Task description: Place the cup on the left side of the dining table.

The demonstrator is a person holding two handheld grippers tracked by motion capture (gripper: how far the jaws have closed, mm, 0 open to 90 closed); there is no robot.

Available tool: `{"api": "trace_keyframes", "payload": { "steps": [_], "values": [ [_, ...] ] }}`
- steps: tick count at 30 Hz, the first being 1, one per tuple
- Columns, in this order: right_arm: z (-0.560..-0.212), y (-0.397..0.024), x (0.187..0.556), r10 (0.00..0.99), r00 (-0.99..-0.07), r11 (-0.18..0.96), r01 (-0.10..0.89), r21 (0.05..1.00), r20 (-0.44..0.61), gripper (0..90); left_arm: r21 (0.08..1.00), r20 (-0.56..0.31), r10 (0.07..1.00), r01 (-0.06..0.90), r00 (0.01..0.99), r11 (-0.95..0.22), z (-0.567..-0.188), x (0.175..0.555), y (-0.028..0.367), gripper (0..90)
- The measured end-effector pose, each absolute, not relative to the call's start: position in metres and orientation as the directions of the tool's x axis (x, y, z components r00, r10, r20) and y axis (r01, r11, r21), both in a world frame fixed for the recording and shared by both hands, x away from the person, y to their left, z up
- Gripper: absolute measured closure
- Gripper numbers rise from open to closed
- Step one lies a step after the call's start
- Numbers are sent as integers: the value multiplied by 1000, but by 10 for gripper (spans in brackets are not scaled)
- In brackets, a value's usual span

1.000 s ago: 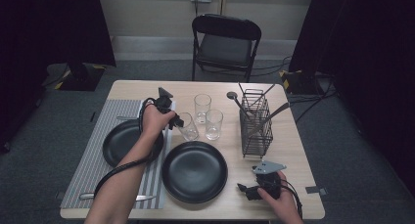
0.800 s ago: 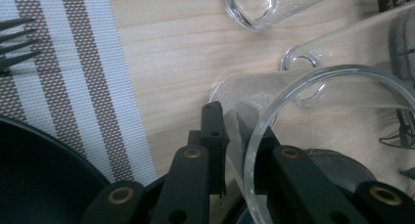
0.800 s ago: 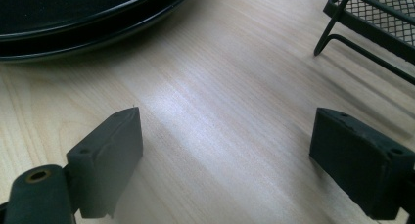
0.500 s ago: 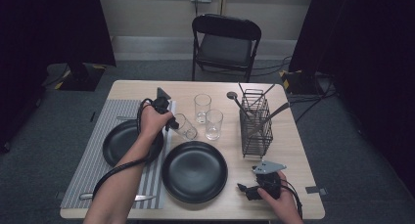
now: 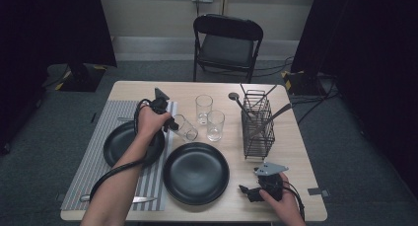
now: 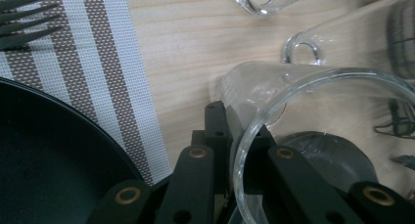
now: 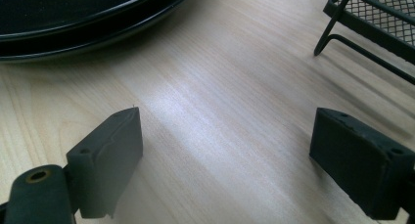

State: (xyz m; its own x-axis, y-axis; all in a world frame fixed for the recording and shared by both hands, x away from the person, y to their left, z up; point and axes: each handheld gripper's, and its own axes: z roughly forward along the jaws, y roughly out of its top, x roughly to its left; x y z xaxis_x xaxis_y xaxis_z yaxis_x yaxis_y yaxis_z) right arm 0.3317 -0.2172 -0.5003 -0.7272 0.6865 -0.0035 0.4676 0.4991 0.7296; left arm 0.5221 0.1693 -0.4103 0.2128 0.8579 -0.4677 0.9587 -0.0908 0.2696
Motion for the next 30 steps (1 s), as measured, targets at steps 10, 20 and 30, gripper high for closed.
{"api": "trace_keyframes", "payload": {
  "steps": [10,20,30],
  "values": [
    [-500,-217,332,686,-727,499,467,730,-4,115,295,-465,851,949,242,-108,-393,514,172,854],
    [-500,-217,332,686,-727,498,468,730,-2,115,305,-473,847,947,242,-100,-379,503,182,855],
    [-500,-217,332,686,-727,500,467,730,-5,115,314,-478,846,946,235,-85,-369,491,199,854]
  ]
}}
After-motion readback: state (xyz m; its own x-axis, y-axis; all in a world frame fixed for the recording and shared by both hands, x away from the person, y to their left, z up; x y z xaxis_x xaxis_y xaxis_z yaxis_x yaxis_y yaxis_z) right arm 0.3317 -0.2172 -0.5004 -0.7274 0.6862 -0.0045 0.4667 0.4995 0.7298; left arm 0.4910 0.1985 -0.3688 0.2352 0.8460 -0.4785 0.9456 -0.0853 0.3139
